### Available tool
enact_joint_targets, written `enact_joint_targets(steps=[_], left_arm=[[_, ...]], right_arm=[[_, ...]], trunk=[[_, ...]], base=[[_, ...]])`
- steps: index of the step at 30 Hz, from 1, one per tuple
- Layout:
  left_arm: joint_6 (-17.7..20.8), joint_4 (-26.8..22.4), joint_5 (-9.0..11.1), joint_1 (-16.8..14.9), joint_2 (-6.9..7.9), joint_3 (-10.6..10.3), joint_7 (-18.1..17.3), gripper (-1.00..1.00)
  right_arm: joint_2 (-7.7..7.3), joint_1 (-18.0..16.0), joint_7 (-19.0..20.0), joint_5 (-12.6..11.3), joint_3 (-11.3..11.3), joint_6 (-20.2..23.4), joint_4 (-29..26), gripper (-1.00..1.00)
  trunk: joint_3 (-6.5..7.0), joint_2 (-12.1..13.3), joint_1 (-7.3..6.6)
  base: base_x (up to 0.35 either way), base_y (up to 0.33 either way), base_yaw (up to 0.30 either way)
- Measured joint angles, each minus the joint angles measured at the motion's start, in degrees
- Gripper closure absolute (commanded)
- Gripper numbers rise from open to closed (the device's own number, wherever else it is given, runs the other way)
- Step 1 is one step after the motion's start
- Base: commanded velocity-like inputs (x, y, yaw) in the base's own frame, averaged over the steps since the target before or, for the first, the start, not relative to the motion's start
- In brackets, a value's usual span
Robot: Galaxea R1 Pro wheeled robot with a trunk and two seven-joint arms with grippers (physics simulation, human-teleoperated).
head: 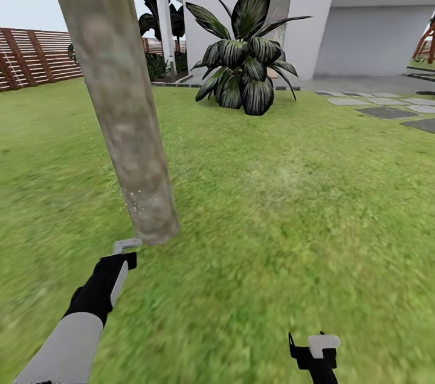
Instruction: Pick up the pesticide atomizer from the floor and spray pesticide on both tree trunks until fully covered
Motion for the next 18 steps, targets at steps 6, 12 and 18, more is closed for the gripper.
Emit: enact_joint_targets(steps=[6,12,18], left_arm=[[3.1,-0.3,0.1,-3.9,-0.60,-2.3,-1.4,1.00],[8.8,-0.7,-0.5,-8.0,3.96,-2.0,-5.5,1.00],[11.1,-4.9,0.5,-8.7,1.92,-3.7,-6.4,1.00]], right_arm=[[0.00,0.0,0.0,0.0,0.0,0.0,0.0,-1.00],[0.00,0.0,0.0,0.0,0.0,0.0,0.0,-1.00],[0.00,0.0,0.0,0.0,0.0,0.0,0.0,-1.00]], trunk=[[0.00,0.0,0.00],[0.00,0.0,0.00],[0.00,0.0,0.00]], base=[[0.000,0.000,0.000],[0.000,0.000,0.000],[0.000,0.000,0.000]])
